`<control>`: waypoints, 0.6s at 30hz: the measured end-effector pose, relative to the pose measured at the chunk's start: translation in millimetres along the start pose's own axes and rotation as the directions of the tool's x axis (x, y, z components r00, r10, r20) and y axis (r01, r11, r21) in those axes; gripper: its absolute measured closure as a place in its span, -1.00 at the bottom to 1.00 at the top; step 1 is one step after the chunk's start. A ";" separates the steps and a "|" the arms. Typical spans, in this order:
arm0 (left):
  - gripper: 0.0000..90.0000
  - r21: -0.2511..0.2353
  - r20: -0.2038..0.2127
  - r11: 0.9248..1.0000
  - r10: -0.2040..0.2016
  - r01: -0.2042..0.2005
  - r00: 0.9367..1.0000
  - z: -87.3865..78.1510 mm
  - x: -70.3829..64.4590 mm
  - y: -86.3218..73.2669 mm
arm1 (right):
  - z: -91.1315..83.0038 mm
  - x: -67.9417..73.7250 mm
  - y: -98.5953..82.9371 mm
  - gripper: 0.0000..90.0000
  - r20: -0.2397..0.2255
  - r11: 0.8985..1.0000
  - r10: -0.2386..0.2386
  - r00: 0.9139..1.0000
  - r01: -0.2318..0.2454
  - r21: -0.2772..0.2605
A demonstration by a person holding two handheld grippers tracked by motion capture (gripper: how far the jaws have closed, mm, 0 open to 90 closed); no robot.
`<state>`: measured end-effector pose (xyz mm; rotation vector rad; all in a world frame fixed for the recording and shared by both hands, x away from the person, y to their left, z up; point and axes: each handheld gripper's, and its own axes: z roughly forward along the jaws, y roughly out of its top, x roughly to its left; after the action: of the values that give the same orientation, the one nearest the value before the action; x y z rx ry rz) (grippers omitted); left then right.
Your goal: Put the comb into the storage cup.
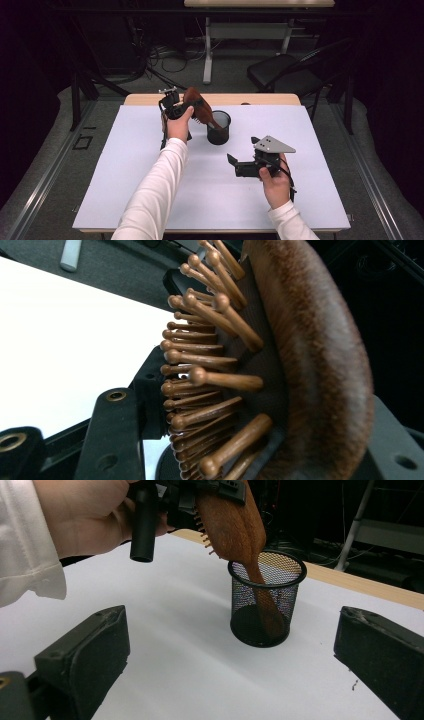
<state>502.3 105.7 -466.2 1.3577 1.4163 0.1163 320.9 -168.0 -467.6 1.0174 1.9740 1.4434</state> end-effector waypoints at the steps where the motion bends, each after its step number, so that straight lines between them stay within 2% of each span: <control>1: 0.01 0.001 0.004 1.000 0.002 -0.002 1.000 -0.2 0.4 -0.1 | -0.1 0.0 0.0 -0.97 0.001 1.000 -0.001 1.000 0.001 0.000; 10: 0.00 -0.021 0.028 1.000 -0.003 0.004 1.000 -1.3 4.6 -2.8 | 0.2 0.2 -0.1 -0.97 0.001 1.000 -0.002 1.000 0.002 0.002; 15: -0.01 -0.022 0.023 1.000 -0.017 0.017 1.000 -2.4 6.7 -2.2 | 0.4 0.2 -0.2 -0.96 0.000 1.000 -0.002 1.000 0.002 0.003; 18: -0.01 -0.022 0.023 1.000 -0.011 0.011 1.000 -2.4 7.2 -1.9 | 0.5 0.1 -0.2 -0.96 0.000 1.000 -0.003 1.000 0.003 0.004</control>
<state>501.3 111.8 -471.1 1.3294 1.3991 0.1083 321.2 -167.6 -468.0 1.0153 1.9779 1.4385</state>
